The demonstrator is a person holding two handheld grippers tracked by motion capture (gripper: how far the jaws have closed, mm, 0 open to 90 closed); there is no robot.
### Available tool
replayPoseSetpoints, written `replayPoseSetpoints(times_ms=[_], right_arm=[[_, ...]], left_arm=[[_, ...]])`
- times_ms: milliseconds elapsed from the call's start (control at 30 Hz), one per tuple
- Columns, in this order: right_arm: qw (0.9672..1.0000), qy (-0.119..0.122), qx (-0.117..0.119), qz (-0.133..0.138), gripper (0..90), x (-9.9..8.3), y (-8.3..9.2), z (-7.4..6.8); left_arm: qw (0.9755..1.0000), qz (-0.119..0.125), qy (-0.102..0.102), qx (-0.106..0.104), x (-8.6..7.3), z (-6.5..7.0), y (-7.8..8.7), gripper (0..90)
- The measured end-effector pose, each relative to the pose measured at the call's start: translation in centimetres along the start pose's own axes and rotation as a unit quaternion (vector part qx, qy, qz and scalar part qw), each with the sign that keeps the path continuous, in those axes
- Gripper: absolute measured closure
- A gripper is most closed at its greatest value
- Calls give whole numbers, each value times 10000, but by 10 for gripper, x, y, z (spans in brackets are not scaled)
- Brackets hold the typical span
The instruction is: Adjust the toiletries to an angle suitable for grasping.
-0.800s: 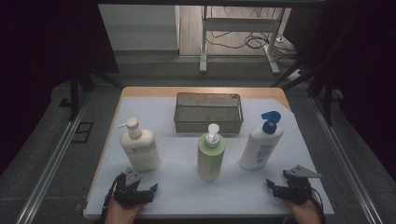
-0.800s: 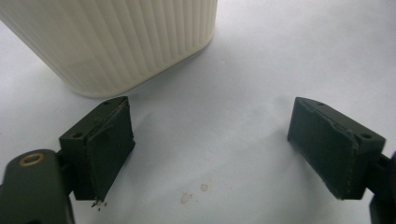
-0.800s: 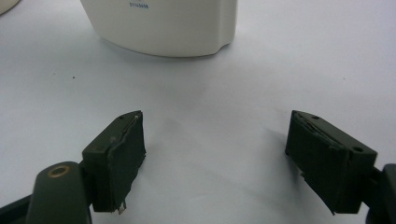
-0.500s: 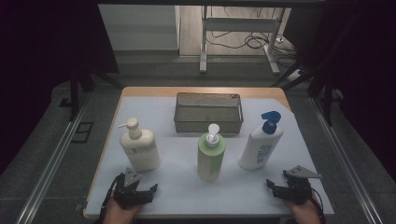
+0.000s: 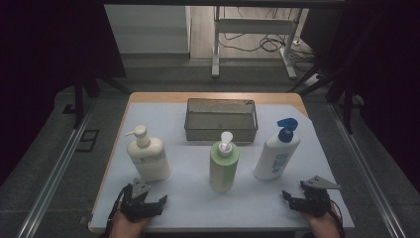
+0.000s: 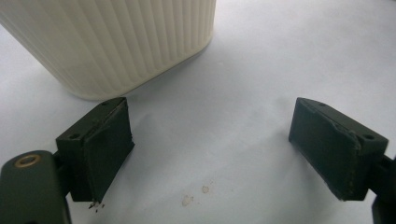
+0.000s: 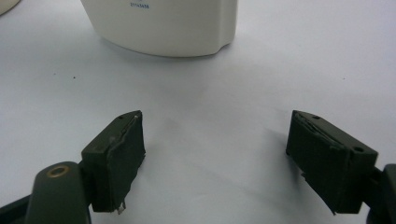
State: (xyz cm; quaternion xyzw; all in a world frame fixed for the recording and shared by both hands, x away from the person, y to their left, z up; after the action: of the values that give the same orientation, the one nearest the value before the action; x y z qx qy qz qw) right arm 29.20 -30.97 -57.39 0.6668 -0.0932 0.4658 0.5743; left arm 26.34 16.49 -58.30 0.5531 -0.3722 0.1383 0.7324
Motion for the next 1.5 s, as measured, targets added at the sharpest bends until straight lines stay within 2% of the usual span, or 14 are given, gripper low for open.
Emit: replayPoseSetpoints(times_ms=[267, 433, 900, 1067, 1133, 1200, 1300, 1500], right_arm=[[9999, 6, 89, -136, 138, 1, 0, -2], [9997, 60, 89, -239, 137, 2, 2, -1], [9997, -151, 152, -115, 134, 19, 20, 10], [9997, -211, 154, -23, 245, 28, 26, 13], [9997, -114, 218, 17, 312, 33, 28, 13], [9998, -1, 194, -20, 330, 37, 29, 14], [9995, -41, 308, 4, 378, 44, 29, 17], [9994, -1, 354, -6, 489, 54, 23, 24]], left_arm=[[10000, 1, 1, -1, 0, 0, 0, 128], [10000, 4, 3, -2, 0, 0, 0, 128], [10000, 7, 7, 7, 0, 0, 0, 128], [10000, 10, 8, 8, 0, 0, 0, 129], [10000, 10, 9, 8, 0, 0, 0, 129], [10000, 11, 9, 9, 0, 0, 0, 129], [10000, 12, 13, 9, 0, 0, 0, 129], [10000, 18, 16, 8, 0, 0, 0, 129]])
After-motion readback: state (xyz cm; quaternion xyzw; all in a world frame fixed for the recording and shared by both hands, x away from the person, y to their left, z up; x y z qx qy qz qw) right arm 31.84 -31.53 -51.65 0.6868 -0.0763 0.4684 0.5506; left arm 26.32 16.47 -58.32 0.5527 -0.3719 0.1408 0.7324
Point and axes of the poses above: each handheld gripper's, and its own axes: y roughly backward along the jaws, x roughly out of its top, z roughly to its right, the point moved 8 cm from there along -y, roughly forward along the jaws, and after that the axes turned 7 degrees about y, right-handed, at the moved point
